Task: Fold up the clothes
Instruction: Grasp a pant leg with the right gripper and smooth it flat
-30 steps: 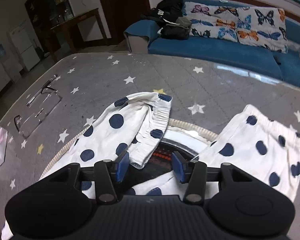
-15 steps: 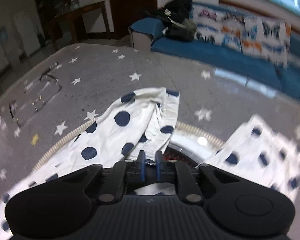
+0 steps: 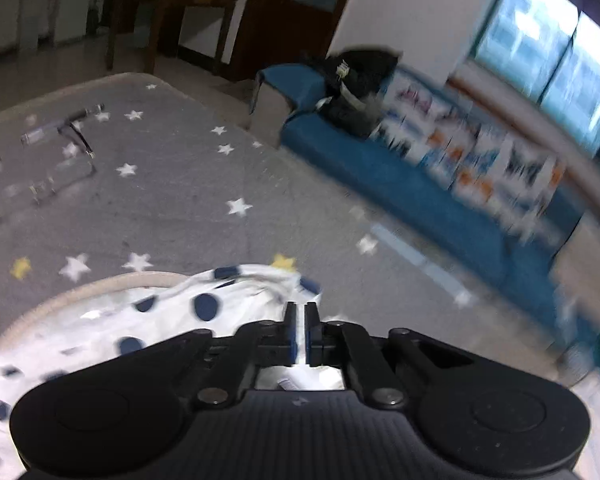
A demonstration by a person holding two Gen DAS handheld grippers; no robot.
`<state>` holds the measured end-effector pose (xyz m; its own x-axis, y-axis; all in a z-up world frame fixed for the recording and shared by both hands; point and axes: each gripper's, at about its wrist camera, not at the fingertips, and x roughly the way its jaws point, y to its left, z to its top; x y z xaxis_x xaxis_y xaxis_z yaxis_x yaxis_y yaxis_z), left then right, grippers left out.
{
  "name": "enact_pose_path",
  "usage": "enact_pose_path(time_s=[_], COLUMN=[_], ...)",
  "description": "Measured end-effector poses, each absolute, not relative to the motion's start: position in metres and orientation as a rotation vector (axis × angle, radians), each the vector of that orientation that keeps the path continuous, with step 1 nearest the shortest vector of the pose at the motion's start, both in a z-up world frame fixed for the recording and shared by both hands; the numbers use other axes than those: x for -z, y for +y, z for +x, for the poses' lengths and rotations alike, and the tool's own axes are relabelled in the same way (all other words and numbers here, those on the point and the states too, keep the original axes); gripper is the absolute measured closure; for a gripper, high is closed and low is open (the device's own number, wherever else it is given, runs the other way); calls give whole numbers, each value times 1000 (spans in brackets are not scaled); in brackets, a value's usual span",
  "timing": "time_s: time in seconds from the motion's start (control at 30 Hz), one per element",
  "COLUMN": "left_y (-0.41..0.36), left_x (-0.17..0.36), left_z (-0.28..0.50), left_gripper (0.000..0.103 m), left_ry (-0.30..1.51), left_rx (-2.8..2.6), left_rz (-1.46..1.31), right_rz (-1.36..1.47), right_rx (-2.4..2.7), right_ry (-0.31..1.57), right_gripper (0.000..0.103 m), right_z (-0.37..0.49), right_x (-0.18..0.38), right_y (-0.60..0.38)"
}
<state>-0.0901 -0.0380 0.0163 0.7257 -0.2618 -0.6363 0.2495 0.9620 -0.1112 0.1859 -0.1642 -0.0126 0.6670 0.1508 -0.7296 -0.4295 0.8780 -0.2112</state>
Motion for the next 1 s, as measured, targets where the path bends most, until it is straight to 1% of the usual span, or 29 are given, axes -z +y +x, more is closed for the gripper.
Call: enact_pose_path(time_s=[0.03,0.1,0.13,0.17,0.2,0.23,0.37,0.5,0.53,0.6,0.63,0.7,0.77,0.8,0.9,1.0], left_y=[-37,-34,-32,-31,-30,-28,-21,-23,-24,-25,-25,-26,-27,-27,-28,-28], left_x=[-18,-23,-25,-27,-29,-31,-30,-25,-25,-24,-25,-24,-22,-21,-19,-16], left_z=[-90,-91,-91,-92,-92,-92,-85,-82,-82,-82,-82,-82,-81,-81,-81,-82], left_gripper=[81,77,72,56,46,45,42,34,32,24,22,14,8,6,6,6], left_ry=[698,686,680,674,668,662,679,695,696,693,690,688,695,697,708,715], left_rx=[272,253,244,234,224,215,190,198,202,207,209,207,207,205,186,165], left_rz=[-22,-31,-35,-39,-44,-48,-76,-74,-74,-75,-71,-62,-56,-52,-31,-2], right_rz=[-352,-307,-296,-292,-278,-253,-196,-223,-226,-225,-220,-207,-227,-242,-341,-503], right_rx=[-342,-356,-358,-356,-358,-363,-365,-367,-363,-349,-347,-363,-370,-372,-349,-326], right_ry=[798,841,854,862,872,884,916,925,923,915,917,934,937,935,899,818], right_gripper=[85,83,82,82,79,77,77,76,73,67,67,67,71,78,86,87], right_z=[187,187,187,187,187,187,191,190,190,191,191,192,190,189,185,178], right_x=[16,26,31,36,41,44,53,56,56,56,57,58,60,61,59,53], right_y=[-168,-173,-175,-177,-179,-182,-189,-187,-186,-186,-187,-189,-186,-184,-174,-160])
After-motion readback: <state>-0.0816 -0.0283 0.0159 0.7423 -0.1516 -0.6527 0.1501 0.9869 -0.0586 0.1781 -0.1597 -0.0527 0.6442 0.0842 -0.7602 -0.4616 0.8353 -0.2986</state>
